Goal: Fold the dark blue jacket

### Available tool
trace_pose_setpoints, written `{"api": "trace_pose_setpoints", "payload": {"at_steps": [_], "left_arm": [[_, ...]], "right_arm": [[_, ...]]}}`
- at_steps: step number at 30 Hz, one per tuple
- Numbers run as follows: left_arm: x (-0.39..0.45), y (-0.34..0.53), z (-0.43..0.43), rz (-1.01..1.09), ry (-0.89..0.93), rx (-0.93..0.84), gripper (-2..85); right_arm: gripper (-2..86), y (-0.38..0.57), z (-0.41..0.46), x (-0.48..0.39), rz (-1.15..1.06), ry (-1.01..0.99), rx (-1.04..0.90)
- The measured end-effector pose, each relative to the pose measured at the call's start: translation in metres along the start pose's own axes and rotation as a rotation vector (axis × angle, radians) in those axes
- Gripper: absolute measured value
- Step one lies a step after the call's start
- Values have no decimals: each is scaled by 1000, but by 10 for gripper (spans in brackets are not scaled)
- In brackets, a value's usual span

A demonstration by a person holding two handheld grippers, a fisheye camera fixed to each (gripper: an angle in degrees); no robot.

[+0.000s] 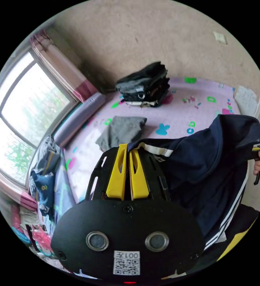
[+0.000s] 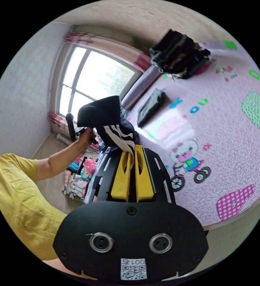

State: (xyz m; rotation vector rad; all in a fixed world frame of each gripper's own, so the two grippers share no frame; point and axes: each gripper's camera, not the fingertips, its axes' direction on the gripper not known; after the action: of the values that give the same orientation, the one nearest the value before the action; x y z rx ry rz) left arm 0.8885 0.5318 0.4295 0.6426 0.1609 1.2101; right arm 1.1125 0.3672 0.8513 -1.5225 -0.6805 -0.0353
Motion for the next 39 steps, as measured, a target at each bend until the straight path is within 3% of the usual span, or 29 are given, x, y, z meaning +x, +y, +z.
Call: {"api": "trace_pose_setpoints", "payload": {"at_steps": [4, 9, 15, 19, 21, 23, 26, 30, 35, 39], "left_arm": [[40, 3, 90, 17, 42, -89, -14], [77, -6, 222, 23, 277, -325, -8], [94, 29, 332, -76, 544, -462, -8], [110, 62, 364, 203, 526, -537, -12], [121, 86, 362, 387, 387, -479, -7], [119, 104, 361, 414, 388, -450, 11], [94, 137, 363, 362, 450, -414, 78], [36, 182, 357, 230, 490, -331, 86], [-59, 245, 309, -70, 694, -80, 2], [-116, 339, 253, -215, 697, 44, -11]], "right_arm": [[23, -42, 5, 56, 97, 9, -40], [19, -78, 7, 87, 105, -54, -10], [12, -117, 8, 86, 36, 21, -1], [29, -135, 17, 81, 80, 36, 1], [48, -138, 19, 80, 124, 24, 33], [64, -138, 16, 82, 193, -26, 105], [64, -138, 9, 80, 245, -130, 211], [22, -157, -15, 33, 104, -51, 314], [7, -234, 1, -49, -154, 152, 182], [3, -320, 71, -116, -415, 310, -75]]}}
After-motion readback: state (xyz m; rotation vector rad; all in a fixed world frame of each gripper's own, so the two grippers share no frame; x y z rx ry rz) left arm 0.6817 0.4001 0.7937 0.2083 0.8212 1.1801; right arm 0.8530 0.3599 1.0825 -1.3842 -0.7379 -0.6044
